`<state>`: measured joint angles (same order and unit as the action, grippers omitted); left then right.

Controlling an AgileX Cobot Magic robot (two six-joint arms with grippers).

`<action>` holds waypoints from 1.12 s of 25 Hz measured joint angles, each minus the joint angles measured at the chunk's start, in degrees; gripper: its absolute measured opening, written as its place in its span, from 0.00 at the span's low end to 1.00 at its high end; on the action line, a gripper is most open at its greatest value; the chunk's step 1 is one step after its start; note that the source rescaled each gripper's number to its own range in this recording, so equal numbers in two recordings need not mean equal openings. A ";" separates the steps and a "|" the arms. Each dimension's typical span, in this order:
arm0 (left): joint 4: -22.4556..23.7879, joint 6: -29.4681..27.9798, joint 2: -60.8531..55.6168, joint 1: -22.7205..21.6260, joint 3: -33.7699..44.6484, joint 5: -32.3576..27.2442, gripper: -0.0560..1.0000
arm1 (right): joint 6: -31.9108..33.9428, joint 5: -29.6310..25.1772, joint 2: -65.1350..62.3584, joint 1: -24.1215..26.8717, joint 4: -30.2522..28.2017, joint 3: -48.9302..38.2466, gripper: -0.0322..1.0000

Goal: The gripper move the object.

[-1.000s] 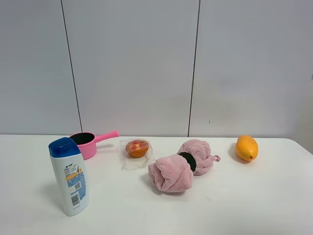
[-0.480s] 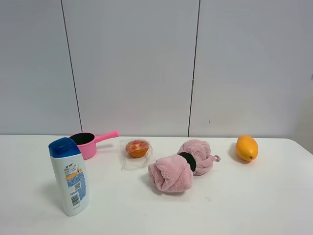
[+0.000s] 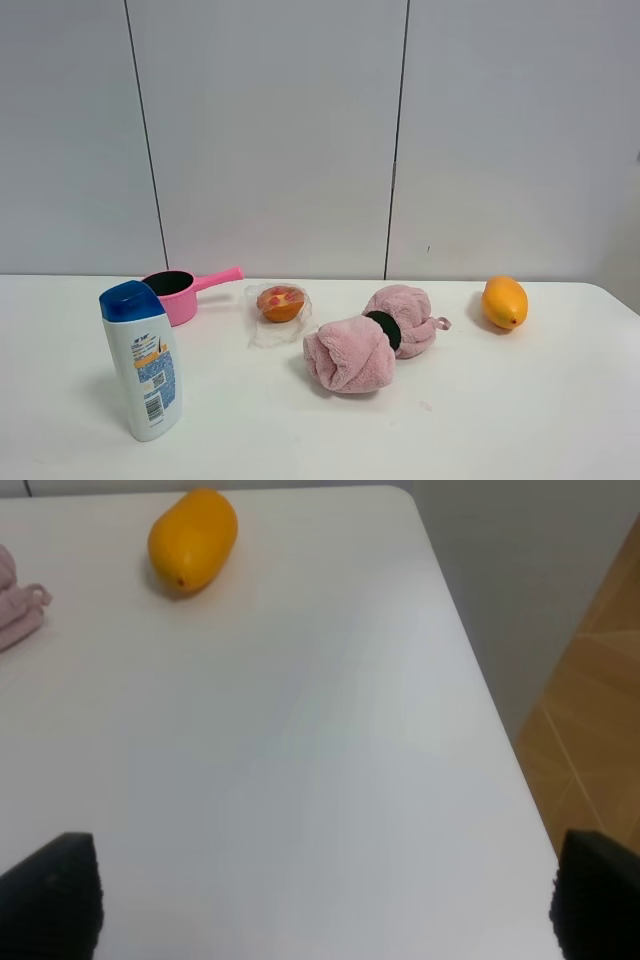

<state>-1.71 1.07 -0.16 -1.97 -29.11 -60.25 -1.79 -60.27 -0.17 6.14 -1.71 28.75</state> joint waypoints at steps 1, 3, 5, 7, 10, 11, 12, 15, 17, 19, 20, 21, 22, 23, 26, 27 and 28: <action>0.00 0.00 0.00 0.00 0.00 0.00 1.00 | 0.00 0.00 0.00 0.00 0.00 0.00 1.00; 0.00 0.00 0.00 0.00 0.00 0.00 1.00 | 0.02 0.00 0.00 0.00 0.00 0.00 1.00; 0.00 0.00 0.00 0.00 0.00 0.00 1.00 | 0.42 0.00 0.00 0.00 -0.06 0.00 1.00; 0.00 0.00 0.00 0.00 0.00 0.00 1.00 | 0.70 0.00 0.00 0.00 -0.52 0.00 1.00; 0.00 0.00 0.00 0.00 0.00 0.00 1.00 | 1.79 0.00 0.00 0.00 -1.47 0.00 1.00; 0.00 0.00 0.00 0.00 0.00 0.00 1.00 | 2.10 0.00 0.00 0.00 -1.53 0.00 1.00; 0.00 0.00 0.00 0.00 0.00 0.00 1.00 | 2.35 0.00 0.00 0.00 -1.53 0.00 1.00; 0.00 0.00 0.00 0.00 0.00 0.00 1.00 | 2.58 0.00 0.00 0.00 -1.53 0.00 1.00; 0.00 0.00 0.00 0.00 0.00 0.00 1.00 | 2.58 0.00 0.00 0.00 -1.53 0.00 1.00; 0.00 0.00 0.00 0.00 0.00 0.00 1.00 | 2.58 0.00 0.00 0.00 -1.53 0.00 1.00; 0.00 0.00 0.00 0.00 0.00 0.00 1.00 | 2.58 0.00 0.00 0.00 -1.53 0.00 1.00; 0.00 0.00 0.00 0.00 0.00 0.00 1.00 | 2.58 0.00 0.00 0.00 -1.53 0.00 1.00; 0.00 0.00 0.00 0.00 0.00 0.00 1.00 | 2.58 0.00 0.00 0.00 -1.53 0.00 1.00; 0.00 0.00 0.00 0.00 0.00 0.00 1.00 | 2.58 0.00 0.00 0.00 -1.53 0.00 1.00; 0.00 0.00 0.00 0.00 0.00 0.00 1.00 | 2.58 0.00 0.00 0.00 -1.53 0.00 1.00; 0.00 0.00 0.00 0.00 0.00 0.00 1.00 | 2.58 0.00 0.00 0.00 -1.53 0.00 1.00; 0.00 0.00 0.00 0.00 0.00 0.00 1.00 | 2.58 0.00 0.00 0.00 -1.53 0.00 1.00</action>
<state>-1.71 1.07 -0.16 -1.97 -29.11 -60.25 0.80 -60.27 -0.17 6.14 -3.24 28.75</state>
